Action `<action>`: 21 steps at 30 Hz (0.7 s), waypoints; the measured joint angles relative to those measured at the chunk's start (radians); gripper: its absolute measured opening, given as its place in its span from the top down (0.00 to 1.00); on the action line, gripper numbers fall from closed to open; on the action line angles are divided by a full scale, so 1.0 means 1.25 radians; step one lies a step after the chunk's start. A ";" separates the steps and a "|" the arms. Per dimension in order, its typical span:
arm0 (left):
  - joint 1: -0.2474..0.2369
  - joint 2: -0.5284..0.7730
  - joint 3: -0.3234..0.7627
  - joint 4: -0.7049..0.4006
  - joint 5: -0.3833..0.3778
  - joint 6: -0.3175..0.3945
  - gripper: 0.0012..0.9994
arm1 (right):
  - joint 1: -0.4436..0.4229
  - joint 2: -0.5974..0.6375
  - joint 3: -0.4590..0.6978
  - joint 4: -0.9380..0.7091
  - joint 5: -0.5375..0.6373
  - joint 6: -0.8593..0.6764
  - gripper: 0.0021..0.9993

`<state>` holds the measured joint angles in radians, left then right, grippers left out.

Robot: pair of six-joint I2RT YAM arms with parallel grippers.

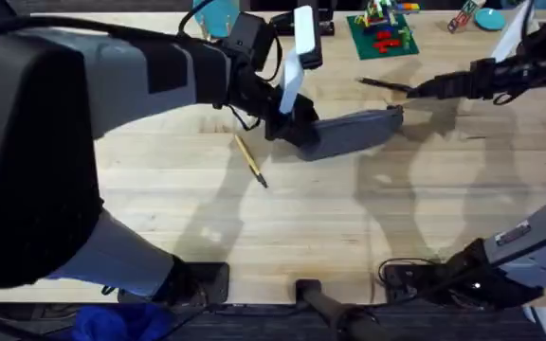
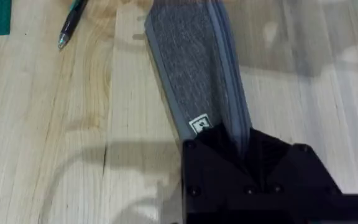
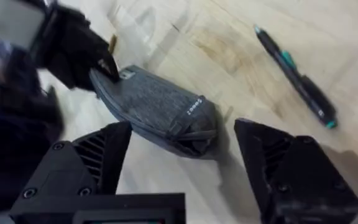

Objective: Unzip the bag, pick up the pens from the table one at a time and place them inside, then zip the bag closed.

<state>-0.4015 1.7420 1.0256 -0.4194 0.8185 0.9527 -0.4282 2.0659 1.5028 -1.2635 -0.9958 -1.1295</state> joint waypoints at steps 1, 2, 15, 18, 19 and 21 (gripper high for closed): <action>0.000 0.000 0.000 0.000 0.000 0.000 0.96 | 0.000 0.000 0.000 0.000 0.000 0.038 0.00; 0.000 0.000 0.000 -0.001 0.000 0.000 0.96 | 0.000 0.000 0.000 0.000 0.000 0.073 0.00; 0.000 0.000 0.000 -0.001 0.000 0.000 0.96 | 0.000 0.000 0.000 -0.001 0.000 0.437 0.00; 0.000 0.000 0.000 -0.001 0.000 0.000 0.96 | 0.000 0.000 0.000 -0.001 0.000 0.463 0.00; 0.000 0.000 0.000 -0.001 0.000 0.000 0.96 | 0.000 0.000 0.000 -0.001 0.000 0.468 0.00; 0.000 0.000 0.000 -0.001 0.000 0.000 0.96 | 0.001 0.000 0.000 -0.001 0.000 0.475 0.00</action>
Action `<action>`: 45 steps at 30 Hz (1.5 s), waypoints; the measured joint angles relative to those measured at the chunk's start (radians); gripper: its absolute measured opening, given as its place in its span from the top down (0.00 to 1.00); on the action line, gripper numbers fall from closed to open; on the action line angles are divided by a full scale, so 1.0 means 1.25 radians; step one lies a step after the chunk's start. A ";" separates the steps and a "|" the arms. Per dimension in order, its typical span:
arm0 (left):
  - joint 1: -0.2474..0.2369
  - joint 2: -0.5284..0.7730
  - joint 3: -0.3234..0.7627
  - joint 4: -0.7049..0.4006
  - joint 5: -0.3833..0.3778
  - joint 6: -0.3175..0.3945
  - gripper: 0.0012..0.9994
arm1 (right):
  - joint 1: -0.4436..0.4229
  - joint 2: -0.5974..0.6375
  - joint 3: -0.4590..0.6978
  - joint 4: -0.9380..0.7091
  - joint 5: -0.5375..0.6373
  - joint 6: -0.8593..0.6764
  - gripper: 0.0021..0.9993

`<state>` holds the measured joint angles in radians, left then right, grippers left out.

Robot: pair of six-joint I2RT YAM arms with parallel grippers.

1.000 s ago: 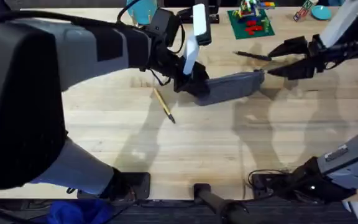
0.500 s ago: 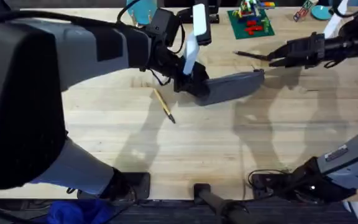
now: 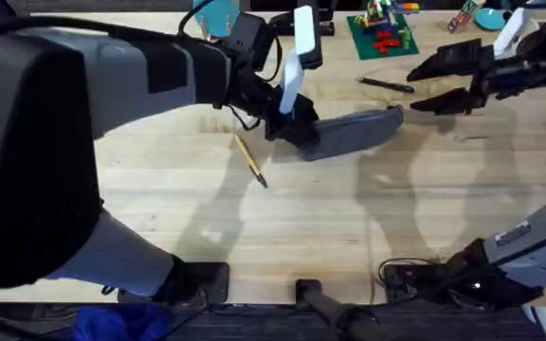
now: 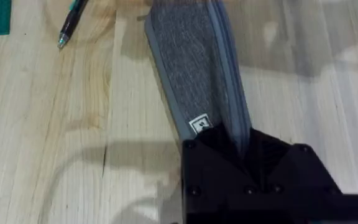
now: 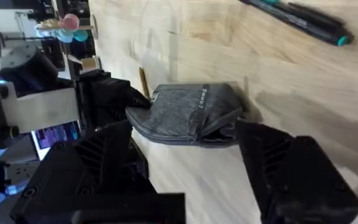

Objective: Unzip the bag, pick up the pens from the table one at a time and place them inside, then zip the bag closed.

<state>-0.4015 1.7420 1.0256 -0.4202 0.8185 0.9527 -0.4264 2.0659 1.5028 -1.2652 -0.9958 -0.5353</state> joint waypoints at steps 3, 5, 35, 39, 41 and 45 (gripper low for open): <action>0.000 0.000 0.000 0.000 0.000 0.000 0.96 | 0.006 0.000 0.000 0.001 0.001 0.010 0.00; 0.000 0.000 0.000 0.000 0.000 0.000 0.96 | 0.018 0.000 0.000 0.014 0.010 0.031 0.00; 0.000 0.000 0.000 -0.003 0.000 0.000 0.96 | 0.180 0.000 0.014 0.091 0.147 0.330 0.28; 0.000 0.000 0.000 -0.003 0.000 0.000 0.96 | 0.180 0.000 0.014 0.088 0.147 0.337 0.49; 0.000 0.000 0.000 -0.003 0.000 0.000 0.96 | 0.180 0.000 0.014 0.086 0.145 0.339 0.59; 0.000 0.000 0.000 -0.003 0.000 0.000 0.96 | 0.180 0.000 0.014 0.083 0.145 0.342 0.69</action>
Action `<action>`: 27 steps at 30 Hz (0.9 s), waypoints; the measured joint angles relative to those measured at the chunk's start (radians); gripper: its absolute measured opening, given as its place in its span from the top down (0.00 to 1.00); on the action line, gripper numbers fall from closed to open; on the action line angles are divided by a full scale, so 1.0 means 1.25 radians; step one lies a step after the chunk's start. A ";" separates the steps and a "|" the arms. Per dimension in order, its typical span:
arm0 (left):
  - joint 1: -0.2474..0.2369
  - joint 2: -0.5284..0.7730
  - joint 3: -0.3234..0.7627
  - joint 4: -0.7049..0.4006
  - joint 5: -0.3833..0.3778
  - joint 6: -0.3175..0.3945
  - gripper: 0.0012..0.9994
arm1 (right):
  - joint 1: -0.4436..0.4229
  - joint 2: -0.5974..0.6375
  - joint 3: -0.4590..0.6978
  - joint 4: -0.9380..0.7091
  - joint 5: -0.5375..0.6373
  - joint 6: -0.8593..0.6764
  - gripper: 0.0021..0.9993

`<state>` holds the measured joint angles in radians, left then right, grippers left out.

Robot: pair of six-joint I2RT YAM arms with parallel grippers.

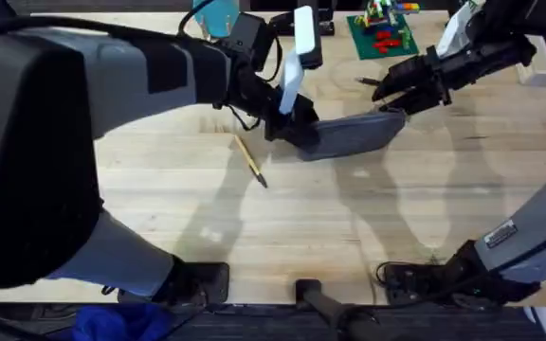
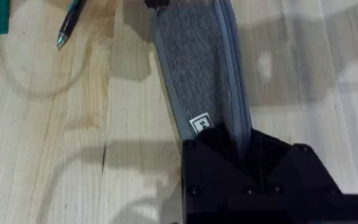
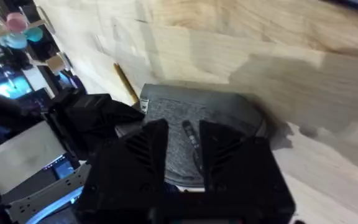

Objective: Unzip the bag, pick up the pens from the table one at a time and place them inside, then zip the bag closed.

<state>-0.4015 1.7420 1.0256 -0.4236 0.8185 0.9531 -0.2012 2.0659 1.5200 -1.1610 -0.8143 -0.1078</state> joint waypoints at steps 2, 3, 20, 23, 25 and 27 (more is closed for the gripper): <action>0.000 0.000 0.000 0.000 0.000 0.000 0.96 | 0.000 0.000 0.000 -0.004 0.006 0.000 0.71; 0.000 0.000 0.000 0.000 0.000 0.000 0.96 | 0.000 0.000 0.000 -0.006 0.008 0.000 0.72; 0.000 0.000 0.000 0.000 0.000 0.000 0.96 | -0.043 0.000 0.000 -0.069 0.014 -0.057 0.97; 0.000 0.000 0.000 0.000 0.000 0.000 0.96 | -0.052 0.000 0.000 -0.072 0.014 -0.067 0.97; 0.000 0.000 0.000 0.000 0.000 0.000 0.96 | -0.055 0.000 0.000 -0.072 0.014 -0.071 0.97; 0.000 0.000 0.000 0.000 0.000 0.000 0.96 | -0.055 0.000 0.000 -0.072 0.014 -0.077 0.97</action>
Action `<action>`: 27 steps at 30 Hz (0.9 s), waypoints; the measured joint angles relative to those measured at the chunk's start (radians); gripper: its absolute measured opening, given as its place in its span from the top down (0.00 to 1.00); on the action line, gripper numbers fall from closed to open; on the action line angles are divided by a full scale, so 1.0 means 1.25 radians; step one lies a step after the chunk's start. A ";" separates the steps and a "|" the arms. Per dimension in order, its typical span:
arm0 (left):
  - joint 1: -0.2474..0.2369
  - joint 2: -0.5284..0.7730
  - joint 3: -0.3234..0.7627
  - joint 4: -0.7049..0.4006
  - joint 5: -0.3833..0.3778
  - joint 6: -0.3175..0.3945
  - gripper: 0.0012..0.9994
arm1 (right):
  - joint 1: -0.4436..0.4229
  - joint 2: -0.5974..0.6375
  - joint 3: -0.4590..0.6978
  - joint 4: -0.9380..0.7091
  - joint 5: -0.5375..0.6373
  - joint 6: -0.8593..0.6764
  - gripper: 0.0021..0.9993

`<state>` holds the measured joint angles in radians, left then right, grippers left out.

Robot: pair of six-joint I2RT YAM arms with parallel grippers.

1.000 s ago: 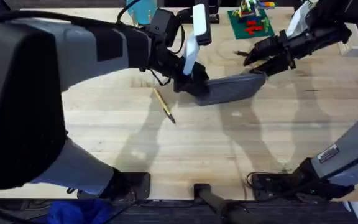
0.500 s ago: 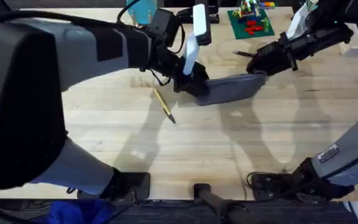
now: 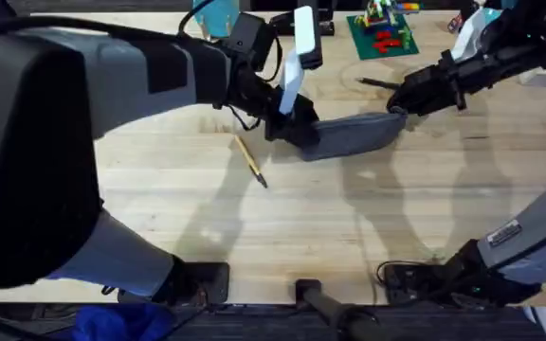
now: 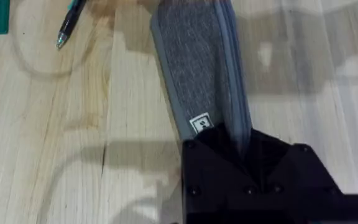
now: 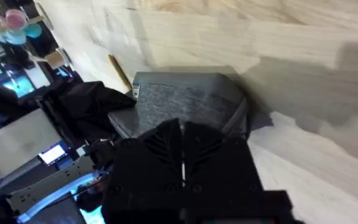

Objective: Unzip the bag, pick up the pens from the table one at a time and place them inside, then zip the bag closed.

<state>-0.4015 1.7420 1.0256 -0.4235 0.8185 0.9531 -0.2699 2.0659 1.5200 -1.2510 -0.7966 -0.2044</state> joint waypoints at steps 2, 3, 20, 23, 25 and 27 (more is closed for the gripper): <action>0.000 0.000 0.000 0.000 0.000 0.000 0.96 | 0.000 0.000 0.000 0.000 0.000 -0.005 0.97; 0.000 0.000 0.000 0.000 0.000 0.000 0.96 | 0.000 0.000 0.000 0.000 0.000 -0.007 0.97; 0.000 0.000 0.000 0.000 0.000 0.000 0.96 | -0.021 0.000 0.118 -0.084 0.007 -0.028 0.97; 0.000 0.000 0.000 0.001 0.000 0.000 0.96 | -0.021 0.000 0.142 -0.109 0.016 -0.035 0.97; 0.000 0.000 0.000 0.001 -0.001 0.000 0.96 | -0.021 0.000 0.169 -0.141 0.026 -0.049 0.97; 0.000 0.000 0.000 0.001 -0.001 0.000 0.96 | -0.021 0.000 0.180 -0.150 0.029 -0.053 0.97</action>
<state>-0.4015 1.7420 1.0256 -0.4217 0.8173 0.9531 -0.2958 2.0659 1.7450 -1.4384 -0.7599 -0.2707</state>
